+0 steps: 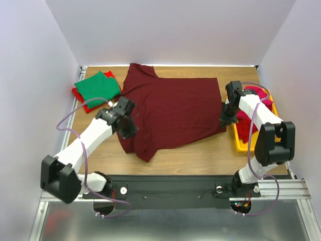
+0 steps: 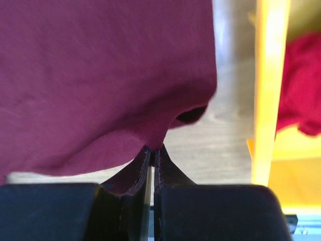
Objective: Fold and stack the t-shirts
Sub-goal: Fold the tshirt
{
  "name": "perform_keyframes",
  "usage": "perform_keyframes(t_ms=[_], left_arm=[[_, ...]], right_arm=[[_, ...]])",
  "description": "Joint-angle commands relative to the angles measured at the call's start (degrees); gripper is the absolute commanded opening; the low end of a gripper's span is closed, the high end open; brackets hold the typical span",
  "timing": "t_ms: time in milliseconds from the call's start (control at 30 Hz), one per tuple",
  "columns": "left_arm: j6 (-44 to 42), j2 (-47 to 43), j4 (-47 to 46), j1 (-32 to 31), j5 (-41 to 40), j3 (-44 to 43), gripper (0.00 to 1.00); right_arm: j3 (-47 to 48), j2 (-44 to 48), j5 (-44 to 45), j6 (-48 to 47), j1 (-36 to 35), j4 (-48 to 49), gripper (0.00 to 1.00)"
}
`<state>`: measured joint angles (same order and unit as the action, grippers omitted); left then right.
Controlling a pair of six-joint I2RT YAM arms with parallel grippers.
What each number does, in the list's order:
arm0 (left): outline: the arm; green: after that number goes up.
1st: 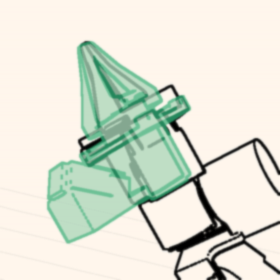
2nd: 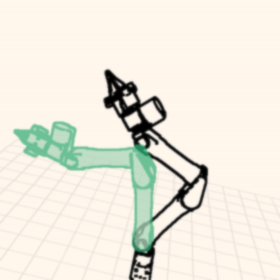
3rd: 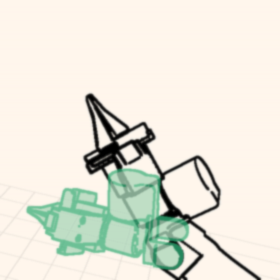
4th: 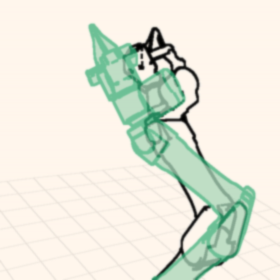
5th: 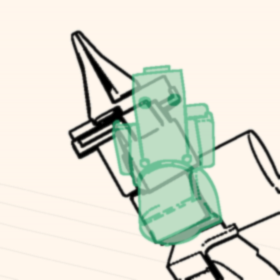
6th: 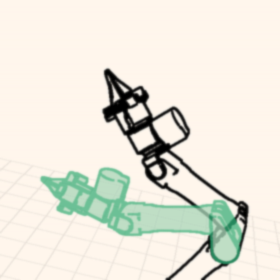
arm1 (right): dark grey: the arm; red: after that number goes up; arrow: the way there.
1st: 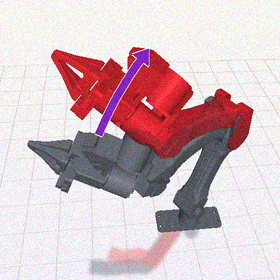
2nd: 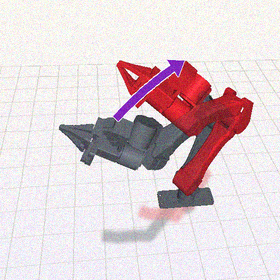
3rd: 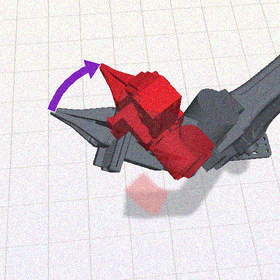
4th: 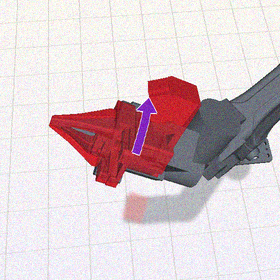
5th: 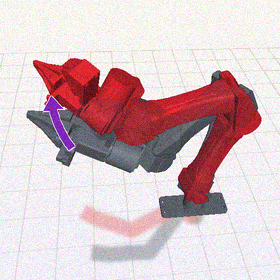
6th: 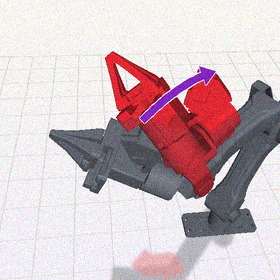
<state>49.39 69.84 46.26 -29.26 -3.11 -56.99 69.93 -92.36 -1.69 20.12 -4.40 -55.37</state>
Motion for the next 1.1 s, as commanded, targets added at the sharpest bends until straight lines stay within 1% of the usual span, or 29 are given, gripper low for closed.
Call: perform_keyframes(t_ms=[0, 33, 133, 167, 267, 300, 333, 500, 700, 800, 1067], left_arm=[[-12.6, 4.8, -3.9, 3.7, 2.5, -7.5, 0.00], [-14.6, 6.3, -3.8, 4.1, 2.5, -8.6, 0.00], [-16.9, 10.7, -4.7, 5.3, 2.8, -12.6, 0.00], [-18.4, 12.8, -5.7, 5.9, 5.0, -15.0, 0.00], [-20.8, 18.3, -6.0, 6.1, 6.3, -19.7, 0.00], [-21.3, 19.5, -5.6, 6.1, 6.5, -22.9, 0.00], [-21.9, 21.8, -5.5, 6.2, 6.4, -24.3, 0.00], [-26.1, 27.2, -5.1, 7.4, 4.2, -32.5, 0.00], [-29.3, 33.2, -4.5, 9.7, 4.3, -42.0, 0.00], [-30.7, 35.5, -4.2, 10.9, 4.4, -45.2, 0.00], [-33.4, 40.6, -5.3, 12.8, 6.9, -50.3, 0.00]], right_arm=[[5.5, -3.5, 0.2, -2.3, 1.0, 1.8, 0.00], [6.3, -4.2, 0.2, -2.7, 1.3, 2.0, 0.01], [9.2, -7.2, 0.1, -3.4, 2.0, 2.9, 0.00], [10.3, -8.7, -0.1, -3.7, 2.2, 3.3, 0.00], [12.4, -10.9, -0.4, -4.3, 2.6, 3.6, 0.00], [13.9, -12.1, -0.7, -4.6, 2.8, 3.7, 0.00], [14.6, -12.7, -0.7, -4.5, 3.0, 3.8, 0.00], [19.9, -16.2, -1.0, -3.8, 3.7, 3.9, 0.00], [26.1, -20.4, -2.3, -2.7, 3.7, 4.0, 0.00], [28.3, -22.3, -2.4, -2.5, 3.7, 4.0, 0.00], [34.3, -26.6, -2.7, -2.5, 3.8, 3.9, 0.00]])
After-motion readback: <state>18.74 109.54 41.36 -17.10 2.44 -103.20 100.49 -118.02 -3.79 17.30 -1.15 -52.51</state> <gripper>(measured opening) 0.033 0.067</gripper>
